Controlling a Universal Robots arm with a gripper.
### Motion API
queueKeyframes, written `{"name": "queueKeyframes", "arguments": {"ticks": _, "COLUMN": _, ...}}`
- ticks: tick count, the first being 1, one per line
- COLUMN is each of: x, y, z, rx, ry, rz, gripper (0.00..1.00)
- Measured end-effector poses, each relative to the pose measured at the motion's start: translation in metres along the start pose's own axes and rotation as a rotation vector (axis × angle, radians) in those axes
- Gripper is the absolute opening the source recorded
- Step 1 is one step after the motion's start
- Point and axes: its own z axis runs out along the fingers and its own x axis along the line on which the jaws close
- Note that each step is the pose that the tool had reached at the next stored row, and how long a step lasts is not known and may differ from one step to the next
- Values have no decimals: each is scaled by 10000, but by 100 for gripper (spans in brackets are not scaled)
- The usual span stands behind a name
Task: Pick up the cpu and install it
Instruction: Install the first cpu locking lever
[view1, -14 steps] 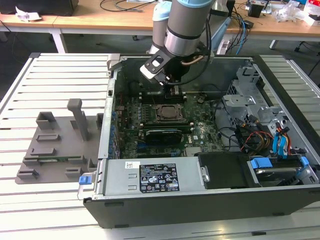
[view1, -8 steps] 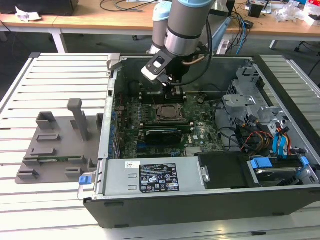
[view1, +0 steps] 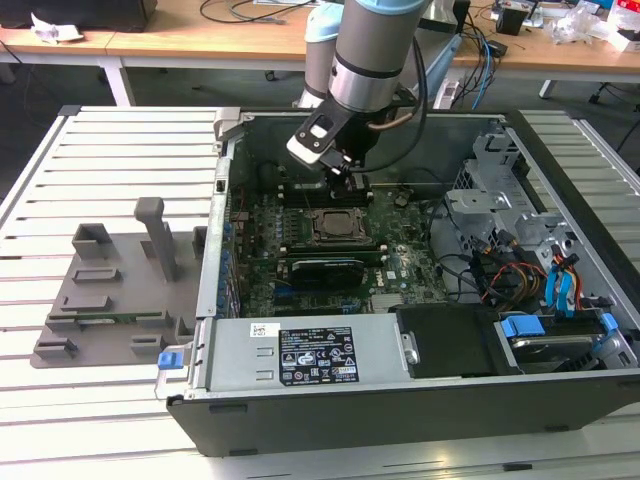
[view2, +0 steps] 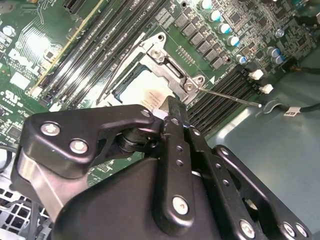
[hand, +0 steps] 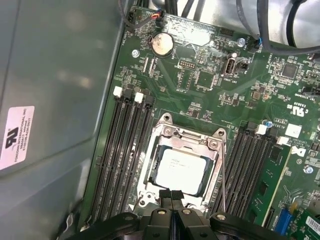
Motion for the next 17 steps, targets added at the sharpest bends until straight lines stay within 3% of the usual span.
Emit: {"name": "queueKeyframes", "arguments": {"ticks": 17, "x": 0, "y": 0, "z": 2, "rx": 83, "ry": -108, "rz": -1218, "gripper": 11}}
